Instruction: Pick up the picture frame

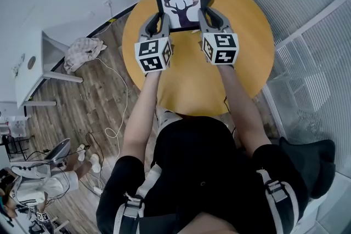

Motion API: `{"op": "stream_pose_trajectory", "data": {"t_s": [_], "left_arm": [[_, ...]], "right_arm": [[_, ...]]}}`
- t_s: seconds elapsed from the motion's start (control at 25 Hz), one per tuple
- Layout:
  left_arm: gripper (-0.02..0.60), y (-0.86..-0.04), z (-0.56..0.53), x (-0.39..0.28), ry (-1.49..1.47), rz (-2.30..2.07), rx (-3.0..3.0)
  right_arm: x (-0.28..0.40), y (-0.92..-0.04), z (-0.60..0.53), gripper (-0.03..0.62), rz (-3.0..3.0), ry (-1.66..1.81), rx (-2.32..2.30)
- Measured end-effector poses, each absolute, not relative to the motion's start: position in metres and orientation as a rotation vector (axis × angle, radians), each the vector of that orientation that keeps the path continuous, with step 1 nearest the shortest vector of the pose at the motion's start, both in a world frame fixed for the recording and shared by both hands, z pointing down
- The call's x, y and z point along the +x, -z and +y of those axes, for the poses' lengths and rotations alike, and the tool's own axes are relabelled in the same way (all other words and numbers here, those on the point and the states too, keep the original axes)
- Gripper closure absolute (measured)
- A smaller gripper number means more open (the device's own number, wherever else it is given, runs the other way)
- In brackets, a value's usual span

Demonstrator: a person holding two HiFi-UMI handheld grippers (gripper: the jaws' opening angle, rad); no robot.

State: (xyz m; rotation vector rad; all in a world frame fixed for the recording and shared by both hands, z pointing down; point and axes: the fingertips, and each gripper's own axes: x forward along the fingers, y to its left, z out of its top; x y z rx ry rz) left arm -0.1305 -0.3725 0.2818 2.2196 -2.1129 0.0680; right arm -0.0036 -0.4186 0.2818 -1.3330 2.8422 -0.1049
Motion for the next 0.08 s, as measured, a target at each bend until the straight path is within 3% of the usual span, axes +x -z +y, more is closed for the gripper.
{"op": "stream_pose_trajectory", "data": {"t_s": [0.08], "left_arm": [[0.501, -0.2829, -0.374, -0.1301, -0.069, -2.108, 2.218]], "right_arm": [[-0.0033, -0.2823, -0.4202, 0.507, 2.847, 0.105, -1.335]]}}
